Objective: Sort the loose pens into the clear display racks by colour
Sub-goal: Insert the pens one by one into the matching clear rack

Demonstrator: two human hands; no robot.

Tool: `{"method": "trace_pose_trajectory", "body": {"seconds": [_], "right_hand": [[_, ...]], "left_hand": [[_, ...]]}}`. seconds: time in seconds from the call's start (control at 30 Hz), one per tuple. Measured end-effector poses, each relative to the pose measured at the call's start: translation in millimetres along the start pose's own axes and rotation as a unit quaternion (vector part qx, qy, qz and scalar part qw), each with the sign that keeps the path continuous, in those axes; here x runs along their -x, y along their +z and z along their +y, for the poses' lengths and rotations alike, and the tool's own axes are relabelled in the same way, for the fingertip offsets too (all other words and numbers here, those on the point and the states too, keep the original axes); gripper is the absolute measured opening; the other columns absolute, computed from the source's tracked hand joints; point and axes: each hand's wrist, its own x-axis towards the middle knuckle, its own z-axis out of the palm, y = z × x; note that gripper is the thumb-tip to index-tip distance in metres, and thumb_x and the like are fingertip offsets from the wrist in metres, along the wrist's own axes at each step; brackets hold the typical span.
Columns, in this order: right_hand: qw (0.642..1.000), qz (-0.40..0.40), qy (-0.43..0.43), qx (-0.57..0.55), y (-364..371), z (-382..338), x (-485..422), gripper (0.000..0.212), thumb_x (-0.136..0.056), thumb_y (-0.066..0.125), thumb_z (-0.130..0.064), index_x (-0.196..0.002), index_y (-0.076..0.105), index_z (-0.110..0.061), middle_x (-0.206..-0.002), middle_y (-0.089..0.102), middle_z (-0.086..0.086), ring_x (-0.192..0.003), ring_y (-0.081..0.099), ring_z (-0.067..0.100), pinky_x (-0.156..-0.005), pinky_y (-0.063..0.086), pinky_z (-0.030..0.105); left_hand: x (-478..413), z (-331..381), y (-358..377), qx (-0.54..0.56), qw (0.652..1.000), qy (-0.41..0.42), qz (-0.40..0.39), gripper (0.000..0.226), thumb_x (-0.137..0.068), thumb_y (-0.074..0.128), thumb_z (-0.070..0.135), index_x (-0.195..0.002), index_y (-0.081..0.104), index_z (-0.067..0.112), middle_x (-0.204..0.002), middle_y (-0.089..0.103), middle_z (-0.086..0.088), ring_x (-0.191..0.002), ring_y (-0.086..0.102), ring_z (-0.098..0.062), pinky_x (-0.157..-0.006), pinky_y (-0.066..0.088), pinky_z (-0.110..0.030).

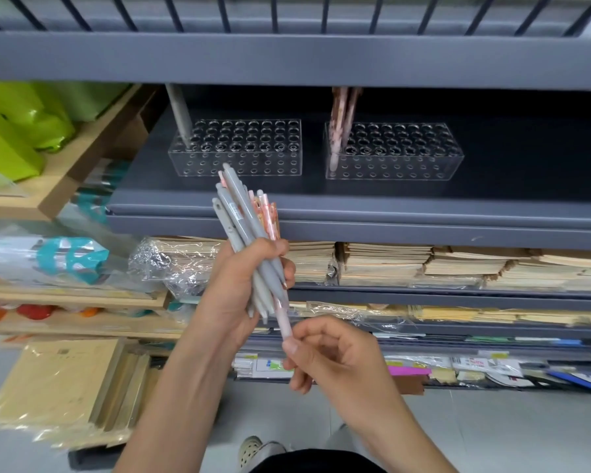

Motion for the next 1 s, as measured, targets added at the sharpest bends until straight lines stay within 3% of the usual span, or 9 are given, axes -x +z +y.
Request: {"method": "trace_pose_trajectory", "body": {"seconds": [0.3,0.53,0.67,0.73,1.0], "right_hand": [[1.0,-0.029,0.002,0.005,-18,-3,12,0.004,-0.089,0.067,-0.006,-0.089,0.064,-0.002,-0.068,0.069,0.015,-0.053,0.061,0.025,-0.052,0.049,0.029],[0.998,-0.057,0.025,0.025,-29,2,23,0.004,-0.088,0.065,0.0,-0.089,0.061,0.0,-0.072,0.07,0.02,-0.055,0.062,0.026,-0.055,0.051,0.031],[0.998,-0.065,0.022,0.006,-26,1,22,0.012,-0.088,0.068,-0.016,-0.099,0.068,-0.022,-0.072,0.07,0.014,-0.056,0.062,0.025,-0.056,0.05,0.031],[0.997,-0.067,0.012,0.023,-25,1,20,0.006,-0.091,0.068,-0.027,-0.095,0.069,-0.029,-0.072,0.071,0.009,-0.058,0.063,0.023,-0.057,0.051,0.029],[0.995,-0.017,-0.035,0.095,-46,-4,24,0.003,-0.086,0.071,-0.028,-0.085,0.071,-0.026,-0.081,0.075,0.006,-0.067,0.059,0.011,-0.064,0.047,0.027]], "left_hand": [[2,-6,4,0.007,1.0,-0.011,-0.021,0.033,-0.073,0.066,0.008,-0.101,0.05,0.004,-0.064,0.047,-0.012,-0.05,0.053,-0.02,-0.04,0.046,-0.027],[-1,-2,6,0.029,0.999,0.005,-0.023,0.041,-0.07,0.063,0.01,-0.105,0.042,0.007,-0.071,0.047,-0.006,-0.051,0.049,-0.016,-0.043,0.044,-0.027],[0,-4,10,0.024,0.999,-0.012,-0.027,0.046,-0.07,0.062,0.011,-0.108,0.037,0.007,-0.069,0.041,-0.007,-0.05,0.044,-0.017,-0.042,0.041,-0.025],[1,-6,11,0.015,0.999,-0.012,-0.029,0.044,-0.071,0.062,0.011,-0.108,0.039,0.007,-0.069,0.041,-0.008,-0.05,0.044,-0.016,-0.043,0.041,-0.025],[-6,11,4,0.043,0.998,0.048,-0.021,0.045,-0.06,0.068,0.008,-0.097,0.042,0.009,-0.073,0.045,-0.004,-0.051,0.043,-0.015,-0.044,0.039,-0.025]]}}
